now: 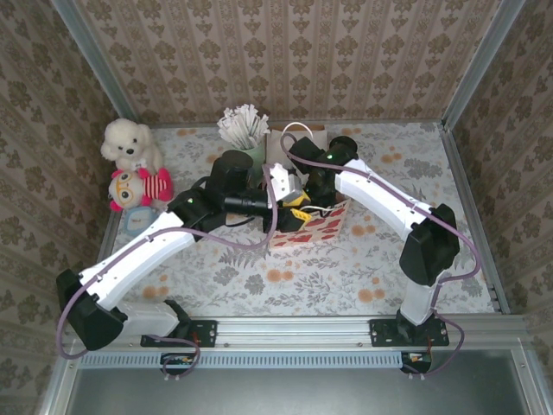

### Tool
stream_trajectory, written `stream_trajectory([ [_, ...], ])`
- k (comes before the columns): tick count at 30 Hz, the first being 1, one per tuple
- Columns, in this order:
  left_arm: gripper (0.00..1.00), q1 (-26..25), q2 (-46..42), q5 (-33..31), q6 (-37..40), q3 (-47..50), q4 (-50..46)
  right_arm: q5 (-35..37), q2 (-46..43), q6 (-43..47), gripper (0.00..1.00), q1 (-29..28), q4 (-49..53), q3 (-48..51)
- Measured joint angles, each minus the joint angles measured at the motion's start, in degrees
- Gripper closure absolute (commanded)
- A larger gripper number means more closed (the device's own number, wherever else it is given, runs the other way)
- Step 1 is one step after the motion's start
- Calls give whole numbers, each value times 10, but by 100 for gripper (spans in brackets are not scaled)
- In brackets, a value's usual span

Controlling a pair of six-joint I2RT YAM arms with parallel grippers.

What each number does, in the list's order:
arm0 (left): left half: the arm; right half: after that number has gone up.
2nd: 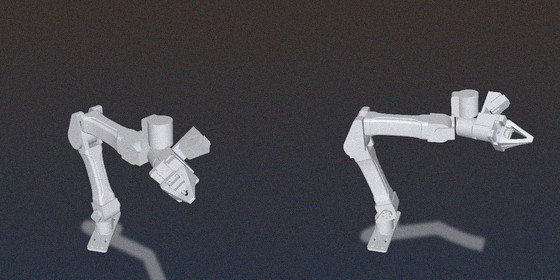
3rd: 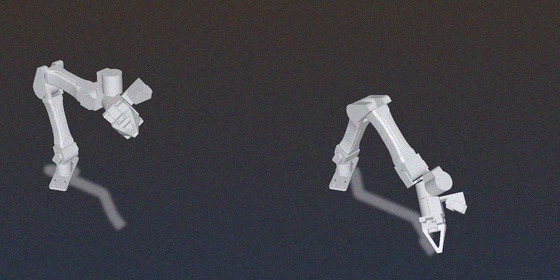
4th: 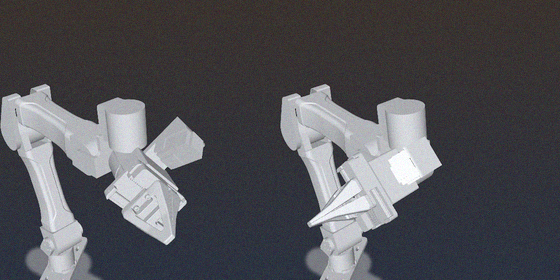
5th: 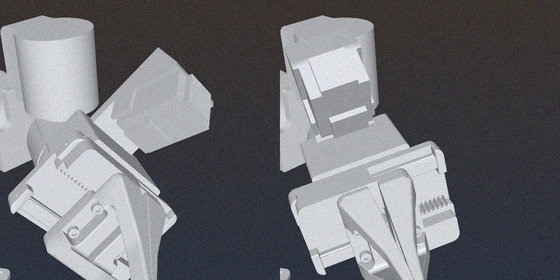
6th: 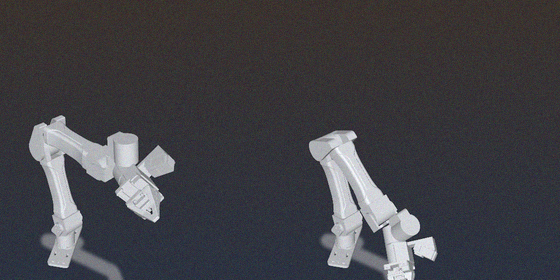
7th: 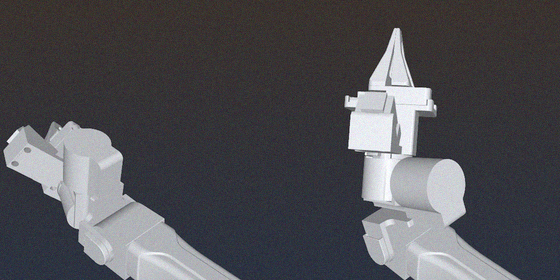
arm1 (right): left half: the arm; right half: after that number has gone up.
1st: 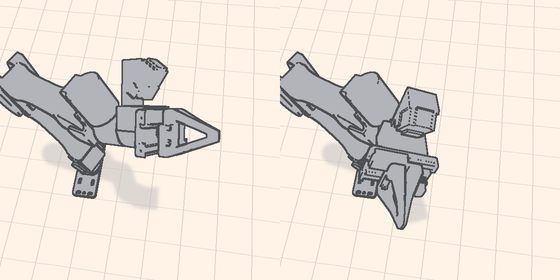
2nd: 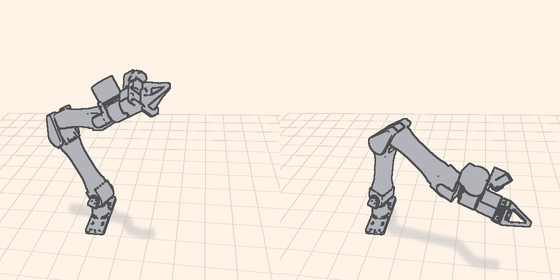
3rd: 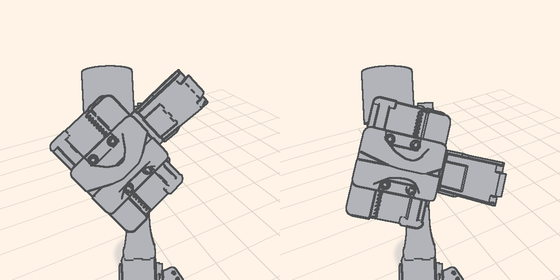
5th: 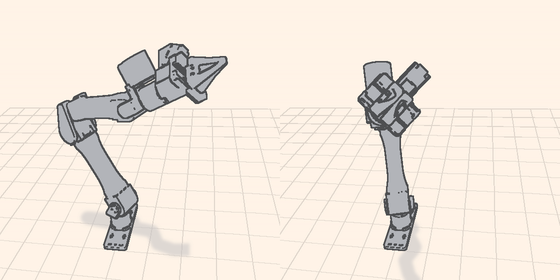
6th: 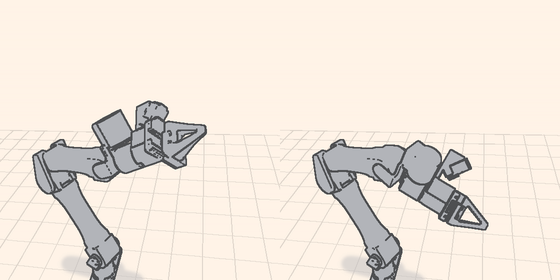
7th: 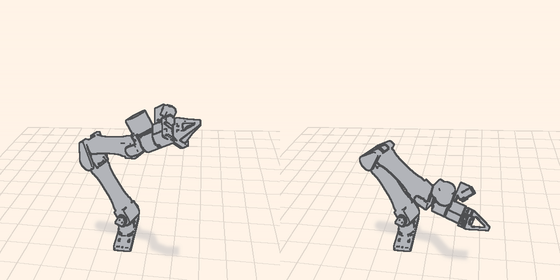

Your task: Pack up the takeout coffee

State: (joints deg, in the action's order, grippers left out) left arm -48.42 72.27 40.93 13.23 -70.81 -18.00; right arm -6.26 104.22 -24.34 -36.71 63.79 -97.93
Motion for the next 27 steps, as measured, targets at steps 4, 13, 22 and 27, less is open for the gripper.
stream_trajectory([
  [4, 78, 0, -10, 29, 3, 1, 6, 1, 12, -1, 71, 0, 10, -18],
  [13, 100, 0, -21, 70, 8, 6, 6, 4, 34, -10, 71, 0, 12, -26],
  [22, 100, 0, -21, 104, 8, 6, 29, 10, 36, -12, 72, -1, 9, -22],
  [27, 100, 0, -20, 119, 8, 6, 35, 14, 37, -12, 72, -1, -5, -10],
])
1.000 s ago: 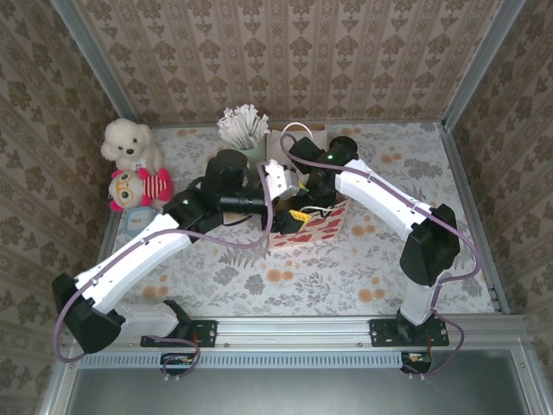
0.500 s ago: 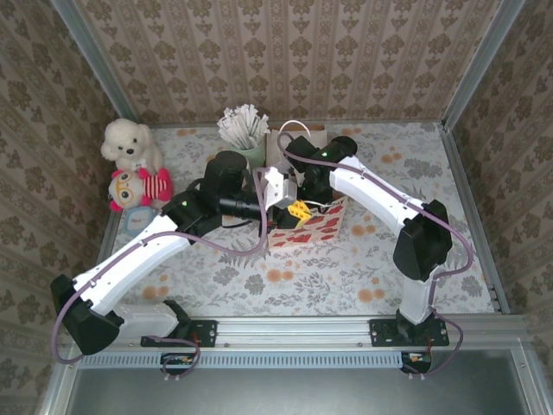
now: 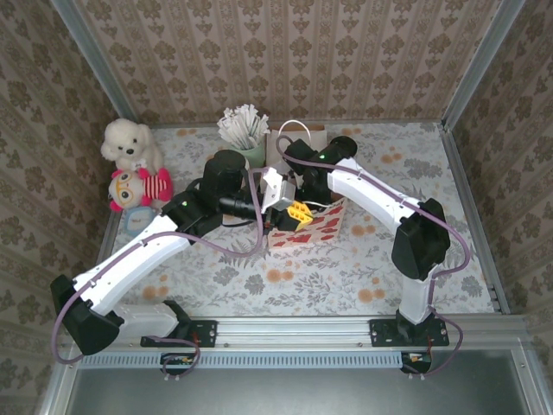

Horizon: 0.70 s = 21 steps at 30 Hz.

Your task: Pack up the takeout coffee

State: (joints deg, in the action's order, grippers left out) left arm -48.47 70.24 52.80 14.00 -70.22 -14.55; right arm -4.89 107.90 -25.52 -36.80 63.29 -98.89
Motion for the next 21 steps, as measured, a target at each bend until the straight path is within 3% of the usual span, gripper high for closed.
stream_trajectory([
  [21, 100, 1, -11, 3, -5, -3, 13, 13, 8, 33, 73, -5, -108, 87],
])
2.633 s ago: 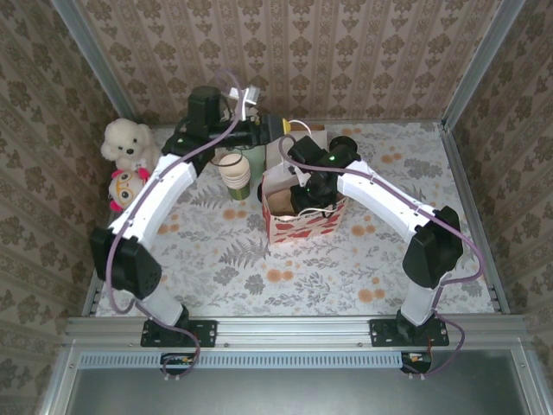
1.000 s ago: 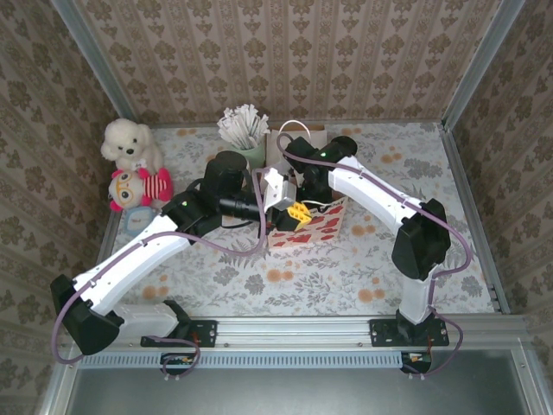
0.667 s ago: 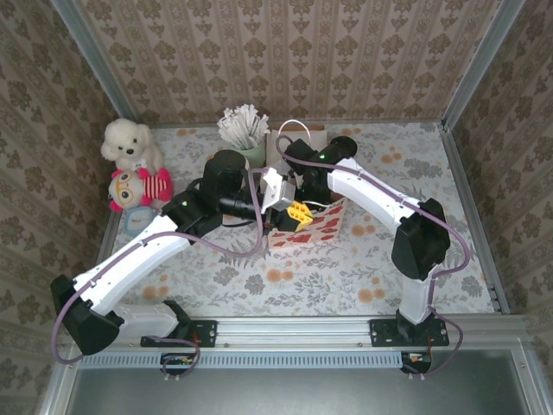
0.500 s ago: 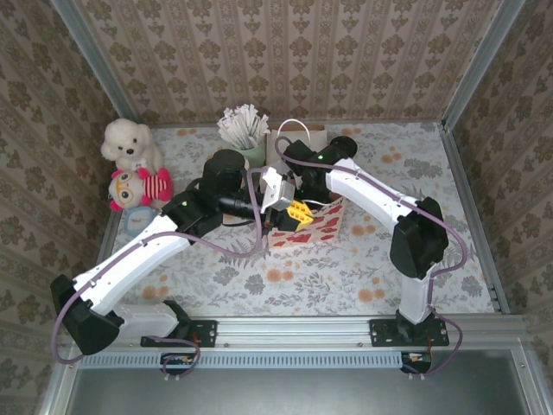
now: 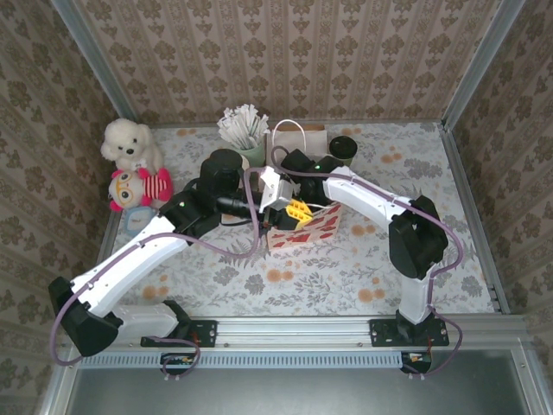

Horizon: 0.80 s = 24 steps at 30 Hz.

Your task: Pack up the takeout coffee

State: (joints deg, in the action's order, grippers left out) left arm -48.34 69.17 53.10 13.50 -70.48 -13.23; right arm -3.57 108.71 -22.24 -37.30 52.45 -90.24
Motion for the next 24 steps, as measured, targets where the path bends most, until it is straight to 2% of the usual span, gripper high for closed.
stream_trajectory([
  [5, 99, 0, -26, -3, -6, 3, 9, 2, 0, 11, 73, 0, -32, 34],
  [12, 87, 8, -56, -13, -18, 19, 24, 4, 0, 15, 73, 0, -47, 44],
  [15, 77, 23, -75, -34, -31, 35, 28, 4, -1, 15, 73, -1, -59, 52],
  [17, 75, 33, -94, -60, -46, 55, 31, 5, -3, 15, 74, -2, -66, 58],
  [18, 63, 38, -102, -75, -54, 64, 32, 7, -5, 15, 74, -2, -70, 61],
  [20, 55, 49, -117, -116, -77, 84, 37, 10, -8, 15, 74, -4, -74, 63],
  [21, 39, 56, -124, -143, -94, 96, 42, 12, -10, 15, 74, -5, -77, 65],
  [22, 30, 61, -128, -169, -107, 106, 45, 15, -14, 15, 73, -6, -79, 67],
  [24, 19, 70, -132, -230, -138, 120, 48, 17, -21, 15, 73, -7, -85, 73],
])
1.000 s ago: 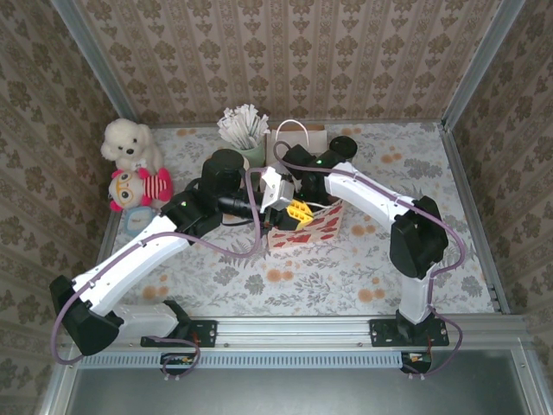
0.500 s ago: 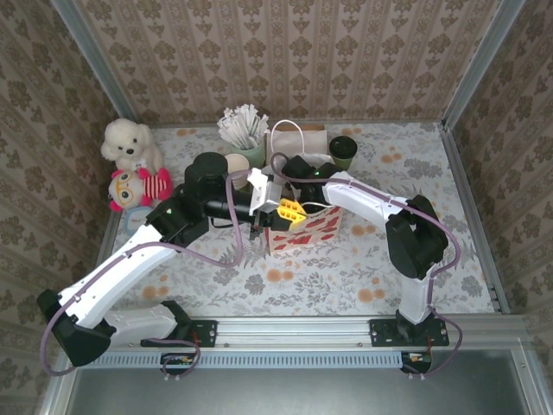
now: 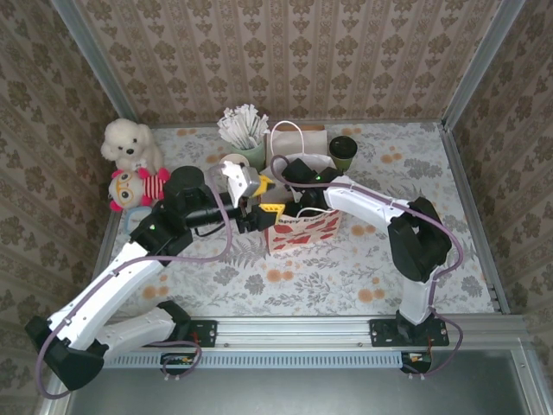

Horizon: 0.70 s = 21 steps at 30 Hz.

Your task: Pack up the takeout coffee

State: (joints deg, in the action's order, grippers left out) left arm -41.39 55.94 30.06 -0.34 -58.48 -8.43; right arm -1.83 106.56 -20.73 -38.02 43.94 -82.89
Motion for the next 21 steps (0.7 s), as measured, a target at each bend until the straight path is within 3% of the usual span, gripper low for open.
stream_trajectory([
  [4, 6, 10, 3, -151, -95, 9, -20, 4, -12, -1, 72, -1, -8, 6],
  [9, 7, 28, 25, -275, -256, -22, -137, 11, -16, -5, 72, -2, -25, 6],
  [13, 11, 23, 66, -298, -345, -61, -232, 15, -16, -7, 72, -4, -39, 6],
  [18, 12, 2, 112, -312, -378, -96, -290, 23, -16, -9, 72, -9, -43, 6],
  [21, 25, 2, 128, -312, -384, -103, -289, 24, -16, -16, 71, -10, -49, 6],
])
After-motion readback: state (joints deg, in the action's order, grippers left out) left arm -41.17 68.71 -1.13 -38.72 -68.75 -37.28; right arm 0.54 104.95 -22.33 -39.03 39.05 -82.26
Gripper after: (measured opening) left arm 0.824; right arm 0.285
